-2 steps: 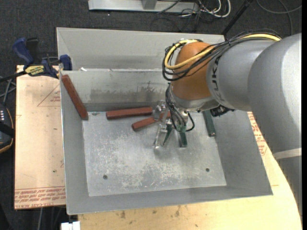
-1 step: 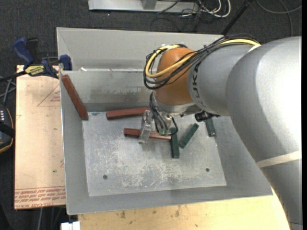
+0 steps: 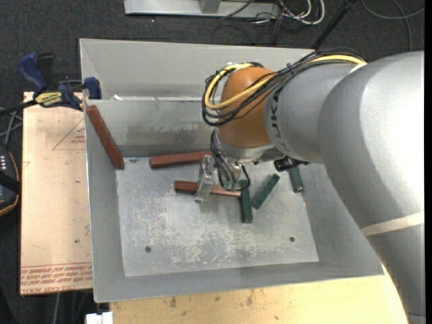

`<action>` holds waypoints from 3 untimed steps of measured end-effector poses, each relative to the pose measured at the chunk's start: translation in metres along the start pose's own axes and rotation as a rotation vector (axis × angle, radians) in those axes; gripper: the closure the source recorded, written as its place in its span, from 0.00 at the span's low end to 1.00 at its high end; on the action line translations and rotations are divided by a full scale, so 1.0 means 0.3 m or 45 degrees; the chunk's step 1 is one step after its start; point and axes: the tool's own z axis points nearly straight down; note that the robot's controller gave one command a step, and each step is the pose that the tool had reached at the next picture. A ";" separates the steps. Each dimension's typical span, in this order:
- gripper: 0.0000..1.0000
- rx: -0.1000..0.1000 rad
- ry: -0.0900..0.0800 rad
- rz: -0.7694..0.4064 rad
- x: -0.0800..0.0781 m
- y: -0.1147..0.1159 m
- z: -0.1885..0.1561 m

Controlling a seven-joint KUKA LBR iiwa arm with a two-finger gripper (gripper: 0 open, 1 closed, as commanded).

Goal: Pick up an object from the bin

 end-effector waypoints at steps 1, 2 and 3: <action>1.00 -0.002 -0.003 -0.055 -0.058 0.131 -0.579; 0.00 0.003 0.005 -0.053 -0.054 0.127 -0.566; 0.00 0.003 0.005 -0.053 -0.054 0.127 -0.566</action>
Offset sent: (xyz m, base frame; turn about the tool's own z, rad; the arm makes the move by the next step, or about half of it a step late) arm 0.0000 0.0000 0.0000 0.0000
